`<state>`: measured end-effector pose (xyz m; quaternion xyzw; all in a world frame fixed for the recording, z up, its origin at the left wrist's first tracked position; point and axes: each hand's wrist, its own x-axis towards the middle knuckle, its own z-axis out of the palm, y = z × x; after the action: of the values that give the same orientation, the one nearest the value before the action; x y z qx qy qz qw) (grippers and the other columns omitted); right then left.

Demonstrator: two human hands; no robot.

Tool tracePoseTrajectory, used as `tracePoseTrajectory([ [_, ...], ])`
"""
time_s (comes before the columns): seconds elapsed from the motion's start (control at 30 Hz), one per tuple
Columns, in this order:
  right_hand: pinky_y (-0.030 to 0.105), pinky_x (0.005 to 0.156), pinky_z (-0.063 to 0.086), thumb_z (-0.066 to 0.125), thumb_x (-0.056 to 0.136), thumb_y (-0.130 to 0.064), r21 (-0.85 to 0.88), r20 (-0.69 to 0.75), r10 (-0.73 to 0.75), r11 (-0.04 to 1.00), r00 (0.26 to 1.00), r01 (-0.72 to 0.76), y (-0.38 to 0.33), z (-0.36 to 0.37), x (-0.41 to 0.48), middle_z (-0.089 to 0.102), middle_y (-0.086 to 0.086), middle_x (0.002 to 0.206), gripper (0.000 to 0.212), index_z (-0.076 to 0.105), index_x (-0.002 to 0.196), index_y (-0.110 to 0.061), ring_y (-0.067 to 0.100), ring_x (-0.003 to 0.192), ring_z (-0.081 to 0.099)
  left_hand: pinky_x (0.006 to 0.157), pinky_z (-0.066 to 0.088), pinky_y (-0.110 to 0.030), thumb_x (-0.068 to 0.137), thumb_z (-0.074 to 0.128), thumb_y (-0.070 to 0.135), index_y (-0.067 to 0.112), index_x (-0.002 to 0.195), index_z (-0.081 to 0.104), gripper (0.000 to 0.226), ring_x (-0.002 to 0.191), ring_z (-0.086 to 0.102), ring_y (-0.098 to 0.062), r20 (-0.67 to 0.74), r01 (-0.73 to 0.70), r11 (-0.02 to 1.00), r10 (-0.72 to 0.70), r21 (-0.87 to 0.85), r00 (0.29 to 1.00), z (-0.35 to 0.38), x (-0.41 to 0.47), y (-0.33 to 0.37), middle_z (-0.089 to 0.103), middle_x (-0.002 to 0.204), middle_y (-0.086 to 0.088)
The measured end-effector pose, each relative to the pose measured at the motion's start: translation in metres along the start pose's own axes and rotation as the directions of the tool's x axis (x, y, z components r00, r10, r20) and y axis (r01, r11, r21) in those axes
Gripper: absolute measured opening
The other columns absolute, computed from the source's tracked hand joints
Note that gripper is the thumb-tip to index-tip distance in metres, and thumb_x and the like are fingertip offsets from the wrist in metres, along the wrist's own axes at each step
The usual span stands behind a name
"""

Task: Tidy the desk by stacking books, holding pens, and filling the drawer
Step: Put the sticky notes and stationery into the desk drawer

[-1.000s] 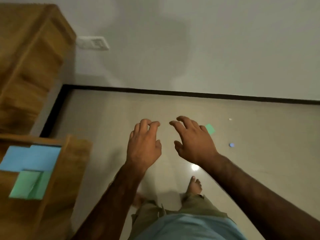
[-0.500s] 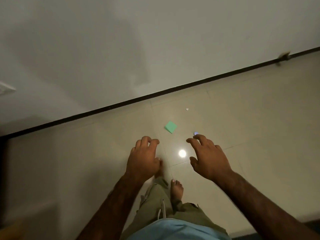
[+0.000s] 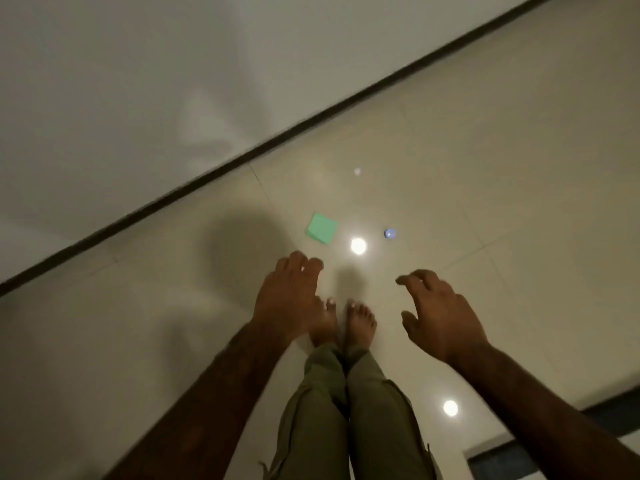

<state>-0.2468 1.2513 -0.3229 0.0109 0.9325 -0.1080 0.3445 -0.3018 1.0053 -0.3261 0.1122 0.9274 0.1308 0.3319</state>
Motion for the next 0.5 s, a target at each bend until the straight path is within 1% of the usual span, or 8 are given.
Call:
tracePoseTrajectory([
  [0.1, 0.043, 0.088, 0.05, 0.064, 0.084, -0.026, 0.03, -0.019, 0.021, 0.999, 1.0, -0.02, 0.025, 0.057, 0.078, 0.04, 0.003, 0.146, 0.064, 0.042, 0.143, -0.027, 0.031, 0.122, 0.052, 0.095, 0.047, -0.039, 0.086, 0.062, 0.028, 0.022, 0.14, 0.039, 0.059, 0.121, 0.044, -0.025, 0.022, -0.002, 0.998, 0.001, 0.063, 1.0, 0.056, 0.077, -0.018, 0.042, 0.139, -0.007],
  [0.23, 0.043, 0.081, 0.05, 0.064, 0.081, -0.022, 0.05, -0.077, -0.001, 0.999, 0.997, 0.005, 0.051, 0.123, 0.178, 0.041, 0.006, 0.143, 0.063, 0.044, 0.141, -0.023, 0.036, 0.115, 0.053, 0.086, 0.048, -0.043, 0.08, 0.063, 0.022, 0.018, 0.137, 0.044, 0.061, 0.116, 0.047, -0.032, 0.003, -0.024, 0.992, 0.024, 0.125, 1.0, 0.123, 0.167, -0.039, 0.045, 0.135, -0.011],
  [0.33, 0.045, 0.078, 0.051, 0.064, 0.08, -0.019, 0.069, -0.132, -0.012, 0.997, 0.991, 0.021, 0.066, 0.164, 0.243, 0.042, 0.008, 0.143, 0.062, 0.046, 0.139, -0.021, 0.038, 0.113, 0.054, 0.09, 0.048, -0.044, 0.082, 0.064, 0.021, 0.017, 0.138, 0.043, 0.06, 0.121, 0.045, -0.033, 0.001, -0.039, 0.989, 0.039, 0.142, 0.999, 0.166, 0.226, -0.052, 0.043, 0.139, -0.012],
  [0.5, 0.046, 0.081, 0.053, 0.063, 0.081, -0.015, 0.069, -0.177, -0.004, 0.998, 0.984, 0.016, 0.096, 0.225, 0.326, 0.043, 0.007, 0.141, 0.063, 0.045, 0.141, -0.022, 0.034, 0.12, 0.05, 0.089, 0.049, -0.048, 0.079, 0.066, 0.015, 0.015, 0.138, 0.045, 0.062, 0.122, 0.044, -0.038, -0.016, -0.076, 0.981, 0.08, 0.178, 0.997, 0.227, 0.311, -0.074, 0.043, 0.139, -0.015],
])
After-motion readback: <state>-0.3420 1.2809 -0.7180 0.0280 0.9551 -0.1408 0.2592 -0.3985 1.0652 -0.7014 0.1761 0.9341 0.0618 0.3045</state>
